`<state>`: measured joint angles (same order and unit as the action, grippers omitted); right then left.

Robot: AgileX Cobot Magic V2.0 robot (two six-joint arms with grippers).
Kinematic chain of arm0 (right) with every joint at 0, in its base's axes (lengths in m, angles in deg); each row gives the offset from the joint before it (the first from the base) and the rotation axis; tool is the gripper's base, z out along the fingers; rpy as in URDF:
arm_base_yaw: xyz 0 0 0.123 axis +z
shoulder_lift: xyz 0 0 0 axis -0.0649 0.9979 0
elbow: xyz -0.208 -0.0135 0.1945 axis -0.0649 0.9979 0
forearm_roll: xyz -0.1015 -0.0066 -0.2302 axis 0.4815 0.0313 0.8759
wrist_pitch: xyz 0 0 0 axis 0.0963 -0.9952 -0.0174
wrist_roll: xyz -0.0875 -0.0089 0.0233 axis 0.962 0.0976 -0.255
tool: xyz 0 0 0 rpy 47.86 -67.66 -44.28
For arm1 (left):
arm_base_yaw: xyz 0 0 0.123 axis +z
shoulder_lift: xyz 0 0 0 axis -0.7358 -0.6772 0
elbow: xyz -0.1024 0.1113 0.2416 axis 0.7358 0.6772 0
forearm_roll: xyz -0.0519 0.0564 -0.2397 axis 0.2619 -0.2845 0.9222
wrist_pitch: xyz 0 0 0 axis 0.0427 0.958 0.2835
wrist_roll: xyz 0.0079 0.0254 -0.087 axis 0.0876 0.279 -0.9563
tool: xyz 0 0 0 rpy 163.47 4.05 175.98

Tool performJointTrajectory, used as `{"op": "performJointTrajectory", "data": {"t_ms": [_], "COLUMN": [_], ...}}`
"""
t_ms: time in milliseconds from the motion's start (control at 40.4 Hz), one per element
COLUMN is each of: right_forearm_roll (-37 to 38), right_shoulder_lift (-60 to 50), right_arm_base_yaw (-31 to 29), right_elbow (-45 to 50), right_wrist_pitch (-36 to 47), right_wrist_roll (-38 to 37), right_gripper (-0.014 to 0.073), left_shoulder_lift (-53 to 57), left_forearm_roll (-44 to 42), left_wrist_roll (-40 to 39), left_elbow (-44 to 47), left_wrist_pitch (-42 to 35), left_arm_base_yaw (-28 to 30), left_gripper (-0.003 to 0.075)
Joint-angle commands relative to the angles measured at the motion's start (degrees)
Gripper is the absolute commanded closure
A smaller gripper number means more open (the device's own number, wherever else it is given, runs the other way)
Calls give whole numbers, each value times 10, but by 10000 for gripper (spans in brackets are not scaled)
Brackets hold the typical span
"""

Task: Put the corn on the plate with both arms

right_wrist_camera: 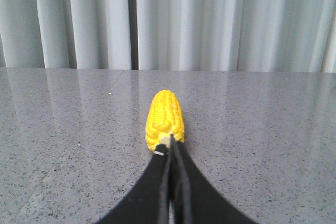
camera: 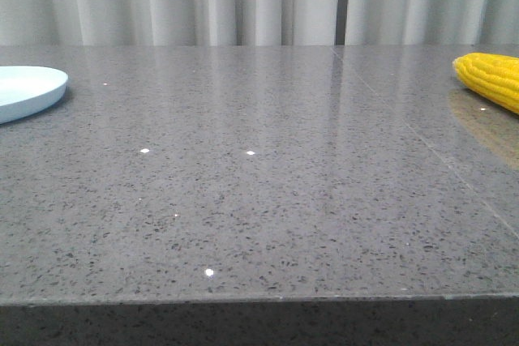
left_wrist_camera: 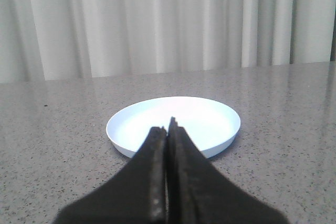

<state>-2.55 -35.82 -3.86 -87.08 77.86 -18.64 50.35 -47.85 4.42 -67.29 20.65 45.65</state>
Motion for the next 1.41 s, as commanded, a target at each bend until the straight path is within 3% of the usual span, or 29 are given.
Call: {"op": "performJointTrajectory", "data": {"t_ms": [0, 495, 866, 1139, 1386], "right_forearm_roll": [5, 5, 1, 1, 1], "right_shoulder_lift": [-10, -10, -10, 17, 125], "right_arm_base_yaw": [-3, -3, -3, -3, -3], "right_elbow": [-3, -3, -26, -184, -334], "right_wrist_pitch": [45, 45, 61, -95, -242], "right_wrist_roll": [3, 3, 3, 3, 3], "right_gripper": [662, 662, 662, 662, 662], "left_shoulder_lift": [12, 12, 12, -22, -131], "left_forearm_roll": [-1, -1, -1, -1, -1], "left_wrist_roll": [-5, -5, -5, -5, -5], "left_elbow": [2, 2, -27, -209, -347], "left_wrist_pitch": [-48, -49, -127, 7, 154], "left_arm_base_yaw": [1, 1, 1, 1, 1], "left_gripper": [741, 741, 741, 741, 741]}}
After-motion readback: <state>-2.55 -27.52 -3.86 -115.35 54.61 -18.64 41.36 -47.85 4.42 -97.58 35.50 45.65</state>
